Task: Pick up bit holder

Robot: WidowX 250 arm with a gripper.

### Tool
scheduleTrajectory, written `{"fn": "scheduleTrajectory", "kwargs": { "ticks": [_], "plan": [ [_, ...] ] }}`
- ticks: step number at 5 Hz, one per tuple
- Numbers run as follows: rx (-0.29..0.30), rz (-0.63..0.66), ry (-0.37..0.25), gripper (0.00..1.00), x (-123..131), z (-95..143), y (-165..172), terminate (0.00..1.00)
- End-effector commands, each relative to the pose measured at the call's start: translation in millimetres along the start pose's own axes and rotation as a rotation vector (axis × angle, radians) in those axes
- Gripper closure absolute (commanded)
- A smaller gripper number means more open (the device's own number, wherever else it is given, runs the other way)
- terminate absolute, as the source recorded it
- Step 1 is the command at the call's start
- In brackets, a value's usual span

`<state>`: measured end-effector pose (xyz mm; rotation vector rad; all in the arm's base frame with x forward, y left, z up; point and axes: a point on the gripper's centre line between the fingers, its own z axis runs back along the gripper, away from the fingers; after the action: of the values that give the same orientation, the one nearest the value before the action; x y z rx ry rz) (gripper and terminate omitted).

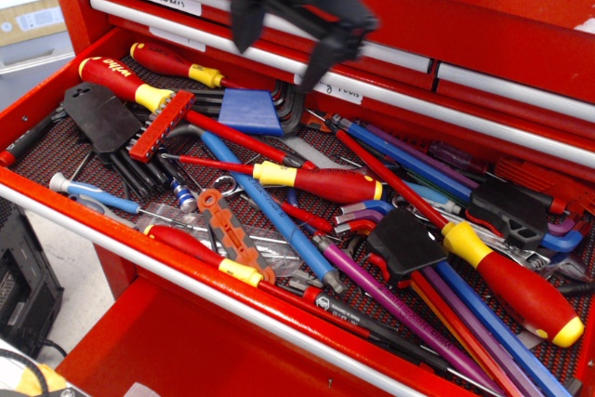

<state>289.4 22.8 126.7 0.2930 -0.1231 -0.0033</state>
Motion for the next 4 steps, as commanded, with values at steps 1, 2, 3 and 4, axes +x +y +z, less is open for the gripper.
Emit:
{"fn": "scheduleTrajectory", "kwargs": {
  "ticks": [1, 2, 3, 4],
  "plan": [
    [0.017, -0.013, -0.077, 0.0, 1, -36, 51, 0.0],
    [0.026, 0.054, -0.073, 0.0, 3, -60, 66, 0.0],
    [0.009, 0.08, -0.083, 0.0, 4, -72, 72, 0.0],
    [0.033, 0.13, -0.084, 0.0, 3, -89, 74, 0.0]
  ]
}}
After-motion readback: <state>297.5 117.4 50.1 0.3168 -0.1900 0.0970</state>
